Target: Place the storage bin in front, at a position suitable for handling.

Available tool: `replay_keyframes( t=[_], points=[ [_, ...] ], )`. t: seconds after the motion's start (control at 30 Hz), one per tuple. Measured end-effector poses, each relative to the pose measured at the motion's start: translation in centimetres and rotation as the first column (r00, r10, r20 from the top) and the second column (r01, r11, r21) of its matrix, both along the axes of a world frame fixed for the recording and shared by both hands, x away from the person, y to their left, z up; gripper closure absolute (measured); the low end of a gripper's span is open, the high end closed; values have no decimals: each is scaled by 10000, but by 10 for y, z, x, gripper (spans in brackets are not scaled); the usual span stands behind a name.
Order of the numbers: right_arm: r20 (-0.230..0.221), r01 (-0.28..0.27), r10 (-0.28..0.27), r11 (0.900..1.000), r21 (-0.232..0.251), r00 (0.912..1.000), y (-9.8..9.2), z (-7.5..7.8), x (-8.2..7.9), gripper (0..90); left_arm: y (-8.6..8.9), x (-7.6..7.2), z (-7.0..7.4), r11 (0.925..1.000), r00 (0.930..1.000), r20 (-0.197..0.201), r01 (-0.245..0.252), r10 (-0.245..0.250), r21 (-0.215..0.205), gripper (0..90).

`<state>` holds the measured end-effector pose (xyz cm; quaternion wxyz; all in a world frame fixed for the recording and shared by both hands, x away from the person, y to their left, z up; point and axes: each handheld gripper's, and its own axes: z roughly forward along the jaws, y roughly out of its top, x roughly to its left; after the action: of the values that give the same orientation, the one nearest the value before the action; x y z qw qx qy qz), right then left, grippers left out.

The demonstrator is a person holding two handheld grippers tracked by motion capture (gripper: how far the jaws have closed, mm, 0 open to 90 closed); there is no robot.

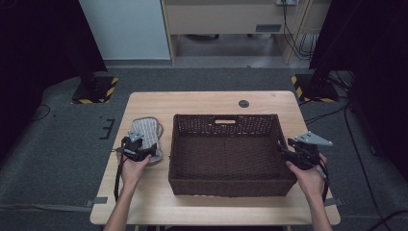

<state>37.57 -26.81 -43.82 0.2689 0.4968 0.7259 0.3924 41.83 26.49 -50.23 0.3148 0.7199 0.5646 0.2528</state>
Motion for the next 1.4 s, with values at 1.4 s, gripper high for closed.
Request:
replay_keyframes(
  t=[1.4],
  points=[
    [-228, -68, 70, 9999, 78, 9997, 3, -8, 0, 458, 37, -46, 16, 9926, 9927, 981, -590, 694, -1058, 307]
  ],
)
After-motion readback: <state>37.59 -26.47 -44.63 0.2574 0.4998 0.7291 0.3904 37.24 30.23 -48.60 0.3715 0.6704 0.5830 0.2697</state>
